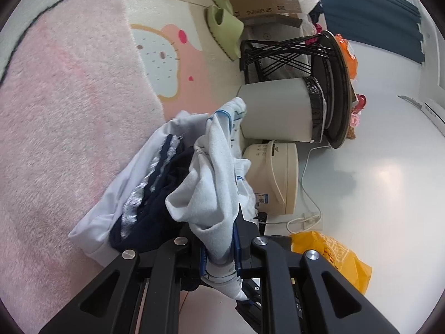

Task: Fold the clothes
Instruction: 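Lower the folded pants onto the dark clothes stack and open both grippers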

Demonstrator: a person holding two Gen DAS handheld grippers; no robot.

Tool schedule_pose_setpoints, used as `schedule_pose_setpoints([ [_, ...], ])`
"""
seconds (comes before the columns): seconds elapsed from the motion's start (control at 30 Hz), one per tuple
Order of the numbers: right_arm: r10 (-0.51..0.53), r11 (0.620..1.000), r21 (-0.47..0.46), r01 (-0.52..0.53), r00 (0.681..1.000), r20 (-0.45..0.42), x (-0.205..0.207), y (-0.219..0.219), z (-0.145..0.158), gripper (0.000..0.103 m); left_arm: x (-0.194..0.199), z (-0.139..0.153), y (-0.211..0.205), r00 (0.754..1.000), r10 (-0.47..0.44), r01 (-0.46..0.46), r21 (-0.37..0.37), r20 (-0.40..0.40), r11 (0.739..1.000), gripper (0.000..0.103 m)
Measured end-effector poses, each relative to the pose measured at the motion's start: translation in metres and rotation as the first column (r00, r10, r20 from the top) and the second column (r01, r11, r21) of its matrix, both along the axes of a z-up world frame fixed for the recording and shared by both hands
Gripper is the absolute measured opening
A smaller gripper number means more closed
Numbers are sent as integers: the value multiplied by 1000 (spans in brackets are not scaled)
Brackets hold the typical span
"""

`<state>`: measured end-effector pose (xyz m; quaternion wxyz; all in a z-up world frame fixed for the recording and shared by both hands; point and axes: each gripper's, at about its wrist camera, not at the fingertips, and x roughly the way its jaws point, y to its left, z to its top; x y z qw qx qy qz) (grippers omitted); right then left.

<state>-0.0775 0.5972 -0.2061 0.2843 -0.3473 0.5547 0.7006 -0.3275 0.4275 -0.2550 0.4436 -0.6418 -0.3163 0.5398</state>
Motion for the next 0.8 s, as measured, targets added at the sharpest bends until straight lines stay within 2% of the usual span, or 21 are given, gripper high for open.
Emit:
schedule_pose_setpoints([
  [0.17, -8, 1000, -10, 8, 1000, 26, 4, -9, -9, 15, 3, -3, -6, 1000, -11, 10, -31, -29, 999, 12],
  [0.27, -26, 999, -21, 26, 1000, 13, 9, -12, -13, 15, 3, -8, -11, 1000, 1, -3, -54, -26, 999, 12],
  [0.4, -35, 998, -45, 36, 999, 26, 12, -16, -19, 18, 4, -11, -13, 999, 5, -9, -111, -36, 994, 13],
  [0.5, -47, 997, -51, 52, 995, 86, 16, -18, -22, 31, 5, -10, -13, 999, 11, -18, -164, -42, 986, 14],
  [0.53, -55, 997, -51, 61, 993, 108, 18, -19, -22, 37, 5, -10, -13, 999, 17, -24, -174, -39, 984, 16],
  [0.57, -70, 996, -52, 76, 991, 118, 21, -19, -23, 38, 5, -10, -14, 999, 25, -31, -179, -36, 983, 17],
  [0.7, -110, 992, -44, 118, 982, 155, 29, -22, -22, 39, 6, -9, -20, 998, 39, -46, -195, -39, 980, 21],
  [0.8, -113, 990, -62, 125, 979, 172, 31, -23, -24, 39, 6, -7, -26, 998, 58, -65, -219, -40, 974, 31],
])
